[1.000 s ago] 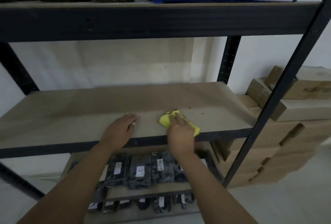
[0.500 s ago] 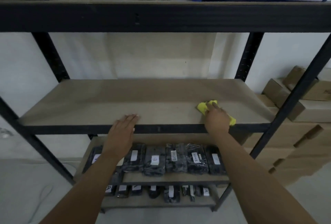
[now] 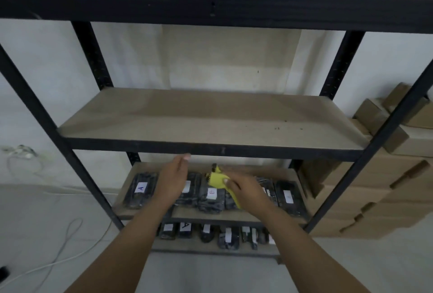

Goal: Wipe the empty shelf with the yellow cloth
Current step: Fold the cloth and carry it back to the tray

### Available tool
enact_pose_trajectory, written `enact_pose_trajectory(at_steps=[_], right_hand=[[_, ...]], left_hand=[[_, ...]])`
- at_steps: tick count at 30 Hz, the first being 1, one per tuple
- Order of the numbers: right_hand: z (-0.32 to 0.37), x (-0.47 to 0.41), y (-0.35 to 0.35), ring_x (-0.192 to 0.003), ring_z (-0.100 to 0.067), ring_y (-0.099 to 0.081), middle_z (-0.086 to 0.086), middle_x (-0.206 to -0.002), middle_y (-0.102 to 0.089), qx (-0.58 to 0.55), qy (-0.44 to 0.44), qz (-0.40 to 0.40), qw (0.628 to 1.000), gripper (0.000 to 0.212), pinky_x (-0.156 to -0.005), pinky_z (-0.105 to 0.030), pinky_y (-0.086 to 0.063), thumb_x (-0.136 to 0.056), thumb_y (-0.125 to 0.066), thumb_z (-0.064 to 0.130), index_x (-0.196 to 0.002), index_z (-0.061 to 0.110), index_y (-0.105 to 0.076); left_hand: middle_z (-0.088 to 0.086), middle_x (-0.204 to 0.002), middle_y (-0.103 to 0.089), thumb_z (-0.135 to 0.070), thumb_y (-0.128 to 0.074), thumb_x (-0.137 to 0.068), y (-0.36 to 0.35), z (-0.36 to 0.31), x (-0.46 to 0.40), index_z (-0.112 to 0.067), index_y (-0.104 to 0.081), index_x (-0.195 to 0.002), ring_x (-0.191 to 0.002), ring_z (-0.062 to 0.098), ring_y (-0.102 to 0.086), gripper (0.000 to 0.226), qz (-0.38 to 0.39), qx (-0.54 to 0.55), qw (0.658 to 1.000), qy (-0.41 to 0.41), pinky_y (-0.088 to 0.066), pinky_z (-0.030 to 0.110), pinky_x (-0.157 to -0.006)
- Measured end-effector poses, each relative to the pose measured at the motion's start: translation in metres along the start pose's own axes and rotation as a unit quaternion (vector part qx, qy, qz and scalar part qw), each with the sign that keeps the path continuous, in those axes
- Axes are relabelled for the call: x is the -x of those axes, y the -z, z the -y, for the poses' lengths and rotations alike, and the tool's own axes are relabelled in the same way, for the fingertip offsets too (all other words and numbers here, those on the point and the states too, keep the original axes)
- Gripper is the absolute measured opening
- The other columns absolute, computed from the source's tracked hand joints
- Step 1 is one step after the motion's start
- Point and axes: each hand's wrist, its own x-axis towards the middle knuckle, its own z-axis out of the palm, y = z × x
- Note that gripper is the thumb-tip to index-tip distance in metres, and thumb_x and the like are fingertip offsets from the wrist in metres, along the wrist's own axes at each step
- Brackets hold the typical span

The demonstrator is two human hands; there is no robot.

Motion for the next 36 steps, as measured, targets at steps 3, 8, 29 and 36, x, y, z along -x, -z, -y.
enact_pose_trajectory(at_steps=[3, 8, 29, 36], right_hand=[[-0.006, 0.030, -0.011, -0.133, -0.012, -0.039, 0.007, -0.144, -0.045, 0.027, 0.028, -0.043, 0.998, 0.034, -0.109, -0.032, -0.027, -0.096, -0.047, 0.026, -0.127, 0.036, -0.054], [-0.004, 0.074, -0.033, -0.130, -0.018, -0.034, 0.003, -0.140, -0.040, 0.051, 0.012, -0.085, 0.995, 0.037, -0.108, -0.042, -0.029, -0.093, -0.052, 0.029, -0.124, 0.048, -0.052], [-0.085, 0.238, -0.044, -0.097, -0.016, -0.052, 0.005, -0.104, -0.053, -0.199, -0.265, -0.044, 0.943, 0.045, -0.073, -0.026, -0.045, -0.066, -0.082, 0.017, -0.105, 0.024, -0.059], [-0.161, 0.321, -0.024, -0.097, -0.011, -0.042, 0.001, -0.119, -0.028, -0.123, -0.263, 0.069, 0.955, 0.063, -0.070, -0.003, -0.034, -0.064, -0.081, 0.008, -0.120, 0.016, -0.053]], left_hand=[[0.011, -0.109, -0.067, -0.060, -0.044, -0.087, -0.020, -0.010, 0.032, -0.018, -0.059, -0.108, -0.092, 0.029, -0.069, 0.049, 0.194, 0.182, 0.938, 0.221, -0.056, 0.038, -0.082], [0.016, -0.111, -0.069, -0.017, -0.062, -0.088, -0.034, -0.001, 0.058, -0.002, -0.059, -0.115, -0.102, 0.029, -0.066, 0.032, 0.239, 0.312, 0.889, 0.235, -0.055, 0.038, -0.087], [0.002, -0.109, -0.033, -0.012, -0.071, -0.079, -0.138, 0.053, 0.179, -0.032, -0.032, -0.142, -0.104, 0.019, -0.042, 0.077, 0.354, -0.148, 0.923, -0.040, -0.032, 0.014, -0.078], [0.006, -0.114, -0.029, -0.009, -0.073, -0.075, -0.225, 0.052, 0.251, -0.008, -0.050, -0.123, -0.101, 0.021, -0.046, 0.053, 0.345, -0.153, 0.925, 0.036, -0.043, 0.031, -0.095]])
